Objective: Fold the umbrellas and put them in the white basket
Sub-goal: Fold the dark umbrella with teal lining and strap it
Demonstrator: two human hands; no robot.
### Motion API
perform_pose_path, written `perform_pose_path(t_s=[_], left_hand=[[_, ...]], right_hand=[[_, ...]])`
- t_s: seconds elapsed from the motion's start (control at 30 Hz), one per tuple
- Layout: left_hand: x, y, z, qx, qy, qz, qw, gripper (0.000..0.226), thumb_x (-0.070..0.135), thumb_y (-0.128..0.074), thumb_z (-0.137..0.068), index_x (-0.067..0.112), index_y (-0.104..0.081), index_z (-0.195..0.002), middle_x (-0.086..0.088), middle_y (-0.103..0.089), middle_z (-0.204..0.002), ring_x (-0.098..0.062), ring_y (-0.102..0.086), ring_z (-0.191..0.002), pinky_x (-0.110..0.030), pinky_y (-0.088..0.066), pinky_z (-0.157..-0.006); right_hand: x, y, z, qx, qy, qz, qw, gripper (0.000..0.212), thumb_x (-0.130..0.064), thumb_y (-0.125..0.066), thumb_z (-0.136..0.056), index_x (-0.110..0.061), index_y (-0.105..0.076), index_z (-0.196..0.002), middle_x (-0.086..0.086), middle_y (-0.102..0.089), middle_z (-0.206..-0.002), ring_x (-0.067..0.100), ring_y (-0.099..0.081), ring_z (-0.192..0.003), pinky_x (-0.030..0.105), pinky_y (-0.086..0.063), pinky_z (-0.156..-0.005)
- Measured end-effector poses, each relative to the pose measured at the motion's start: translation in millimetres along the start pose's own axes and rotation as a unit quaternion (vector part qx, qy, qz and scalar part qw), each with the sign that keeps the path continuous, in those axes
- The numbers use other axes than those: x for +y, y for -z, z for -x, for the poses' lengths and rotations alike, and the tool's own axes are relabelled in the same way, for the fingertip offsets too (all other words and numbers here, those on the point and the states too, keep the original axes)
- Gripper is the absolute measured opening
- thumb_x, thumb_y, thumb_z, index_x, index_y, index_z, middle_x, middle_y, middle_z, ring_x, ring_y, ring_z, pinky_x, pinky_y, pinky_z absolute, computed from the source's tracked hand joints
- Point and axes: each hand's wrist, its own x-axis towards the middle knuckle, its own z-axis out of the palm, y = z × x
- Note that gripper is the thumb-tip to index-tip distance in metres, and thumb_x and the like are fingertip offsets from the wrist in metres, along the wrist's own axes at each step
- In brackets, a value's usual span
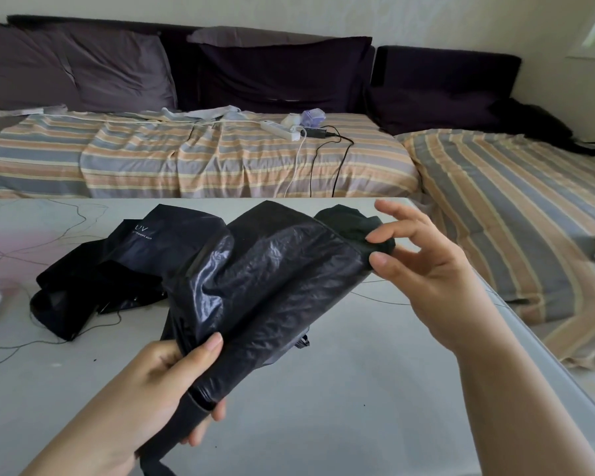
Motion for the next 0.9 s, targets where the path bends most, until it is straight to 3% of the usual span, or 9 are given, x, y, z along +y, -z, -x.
perform_pose_path(t_s=[0.13, 0.27, 0.37, 0.53, 0.63, 0.73, 0.8, 0.9], left_hand=[[-2.2, 2.0, 0.4, 0.004, 0.01, -0.002, 1.0, 0.077, 0.074, -0.058, -0.048, -0.002, -0.061, -0.052, -0.023, -0.056, -0.049, -0.024, -0.048, -0.039, -0.026, -0.038, -0.045], [-0.9, 5.4, 2.4, 0.012, 0.013, 0.011, 1.0, 0.068, 0.07, -0.057, -0.051, 0.003, -0.062, -0.053, -0.019, -0.059, -0.053, -0.023, -0.047, -0.04, -0.024, -0.038, -0.044], [-0.7, 9.6, 4.7, 0.019, 0.012, 0.018, 1.0, 0.06, 0.067, -0.059, -0.058, 0.006, -0.062, -0.054, -0.019, -0.062, -0.058, -0.023, -0.048, -0.042, -0.026, -0.039, -0.044], [-3.5, 20.5, 8.7, 0.021, 0.008, 0.032, 0.999, 0.054, 0.061, -0.06, -0.065, 0.008, -0.062, -0.055, -0.019, -0.062, -0.06, -0.023, -0.047, -0.042, -0.025, -0.039, -0.045], [-6.0, 27.1, 10.9, 0.013, 0.019, 0.042, 0.999, 0.057, 0.065, -0.061, -0.056, 0.007, -0.063, -0.058, -0.02, -0.062, -0.061, -0.023, -0.047, -0.042, -0.026, -0.039, -0.044], [-7.2, 31.9, 13.3, 0.001, 0.021, 0.049, 0.999, 0.057, 0.063, -0.062, -0.063, 0.007, -0.062, -0.058, -0.021, -0.061, -0.061, -0.023, -0.047, -0.041, -0.025, -0.039, -0.043], [-8.5, 34.0, 14.5, 0.01, 0.02, 0.036, 0.999, 0.059, 0.06, -0.064, -0.078, 0.005, -0.062, -0.058, -0.02, -0.061, -0.062, -0.023, -0.047, -0.042, -0.026, -0.039, -0.044], [-9.3, 35.7, 14.9, 0.038, 0.021, 0.019, 0.999, 0.053, 0.049, -0.053, -0.08, 0.0, -0.06, -0.062, -0.02, -0.062, -0.061, -0.023, -0.047, -0.043, -0.027, -0.039, -0.045]], right_hand=[[4.8, -2.7, -1.6, 0.027, -0.039, -0.002, 0.999, 0.018, -0.03, -0.077, -0.073, -0.04, -0.062, -0.077, -0.015, -0.058, -0.122, 0.022, -0.065, -0.107, 0.037, -0.053, -0.084], [8.0, -6.0, -3.2, -0.014, -0.031, -0.02, 0.999, 0.025, -0.044, -0.081, -0.069, -0.03, -0.064, -0.082, 0.003, -0.058, -0.124, 0.026, -0.062, -0.108, 0.043, -0.05, -0.091], [13.0, -11.0, -5.9, -0.014, -0.034, -0.026, 0.999, 0.037, -0.054, -0.08, -0.064, -0.028, -0.065, -0.084, -0.001, -0.061, -0.12, 0.024, -0.063, -0.105, 0.039, -0.051, -0.093], [21.6, -19.7, -9.3, -0.05, -0.02, -0.098, 0.994, 0.025, -0.041, -0.083, -0.068, -0.026, -0.068, -0.082, 0.014, -0.055, -0.125, 0.024, -0.062, -0.107, 0.035, -0.051, -0.09], [20.1, -27.2, -11.5, -0.069, -0.009, -0.127, 0.989, 0.019, -0.038, -0.082, -0.07, -0.028, -0.069, -0.08, 0.007, -0.055, -0.119, 0.023, -0.06, -0.107, 0.034, -0.051, -0.087], [17.9, -34.0, -13.3, -0.08, -0.02, -0.142, 0.986, 0.023, -0.04, -0.083, -0.068, -0.028, -0.066, -0.076, 0.004, -0.055, -0.112, 0.022, -0.058, -0.102, 0.034, -0.05, -0.086], [16.0, -39.0, -14.0, -0.067, -0.023, -0.076, 0.995, 0.025, -0.044, -0.083, -0.066, -0.032, -0.062, -0.072, -0.002, -0.055, -0.11, 0.019, -0.059, -0.098, 0.028, -0.05, -0.083], [15.5, -45.7, -14.5, -0.009, -0.023, 0.145, 0.989, 0.021, -0.034, -0.079, -0.075, -0.031, -0.059, -0.068, -0.02, -0.054, -0.104, -0.004, -0.06, -0.089, 0.007, -0.045, -0.075]])
